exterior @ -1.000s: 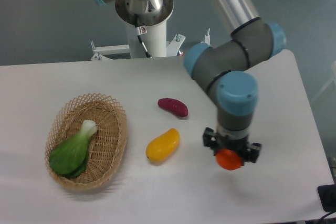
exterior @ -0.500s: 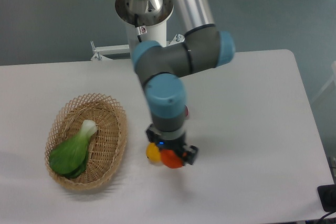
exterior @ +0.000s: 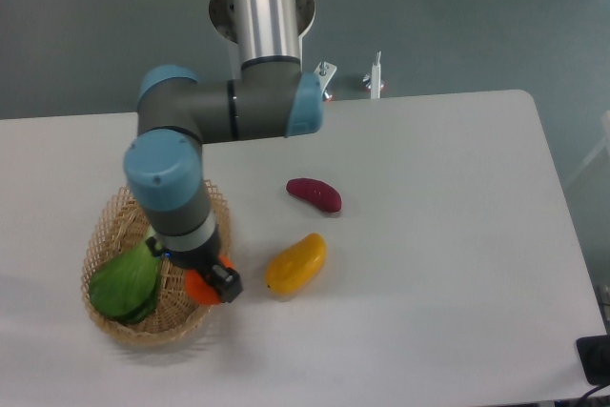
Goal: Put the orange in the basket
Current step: 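Lower the orange into the basket beside the bok choy and open gripper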
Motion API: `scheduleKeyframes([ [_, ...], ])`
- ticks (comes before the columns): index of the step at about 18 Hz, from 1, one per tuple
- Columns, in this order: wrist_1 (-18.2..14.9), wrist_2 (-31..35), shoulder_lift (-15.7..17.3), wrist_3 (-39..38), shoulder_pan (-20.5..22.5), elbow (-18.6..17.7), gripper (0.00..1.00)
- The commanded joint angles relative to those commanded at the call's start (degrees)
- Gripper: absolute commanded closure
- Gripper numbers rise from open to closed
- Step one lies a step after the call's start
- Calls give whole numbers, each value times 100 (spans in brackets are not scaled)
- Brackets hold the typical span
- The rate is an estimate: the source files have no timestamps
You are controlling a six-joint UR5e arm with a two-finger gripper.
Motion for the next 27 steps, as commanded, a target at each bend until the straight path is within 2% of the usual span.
scheduleKeyframes([
  [2,-18,-26,0,-157,-97,-9,23],
  [7,-9,-553,-166,-456,-238,0,20],
  [13,0,-650,-316,-773,-308,61,19],
  [15,0,-642,-351,-791,-308,70,17],
  [18,9,-633,-369,-782,-308,79,7],
  [19,9,-642,-369,-791,-308,79,0],
  [27,17,-870,-220,-975,-247,123,0],
])
